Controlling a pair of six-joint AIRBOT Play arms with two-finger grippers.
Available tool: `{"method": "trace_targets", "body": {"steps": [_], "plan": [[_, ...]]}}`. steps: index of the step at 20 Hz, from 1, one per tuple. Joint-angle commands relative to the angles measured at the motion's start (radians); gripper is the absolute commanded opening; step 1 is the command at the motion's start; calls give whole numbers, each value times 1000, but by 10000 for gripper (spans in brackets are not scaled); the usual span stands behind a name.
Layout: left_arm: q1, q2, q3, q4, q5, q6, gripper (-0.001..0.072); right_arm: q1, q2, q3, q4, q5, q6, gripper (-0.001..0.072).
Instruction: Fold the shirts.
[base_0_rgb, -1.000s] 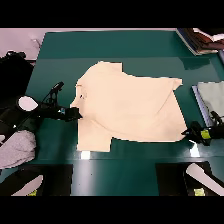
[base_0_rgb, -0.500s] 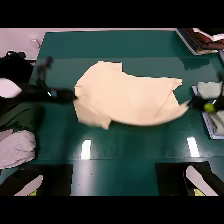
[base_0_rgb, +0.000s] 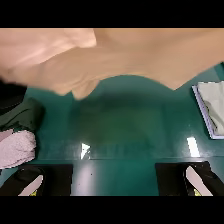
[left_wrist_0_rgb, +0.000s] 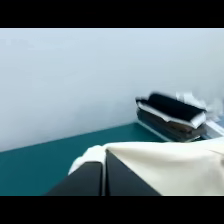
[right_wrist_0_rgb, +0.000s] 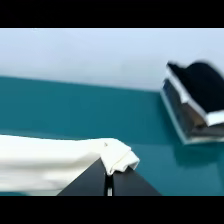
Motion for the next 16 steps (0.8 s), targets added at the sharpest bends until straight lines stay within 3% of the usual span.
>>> {"method": "trace_targets", "body": {"steps": [1, 7, 10, 16], "plan": [[0, 2, 109, 83, 6, -18, 22, 3, -60, 209, -64, 122, 30, 17], [0, -117, -150, 148, -66, -35, 23, 27, -120, -66, -64, 145, 53, 16], [0, -297, -253, 138, -134, -35, 24, 112, -259, -167, -71, 157, 53, 16], [29, -674, -361, 122, -62, -43, 24, 173, -632, -287, -142, 164, 72, 17]]}}
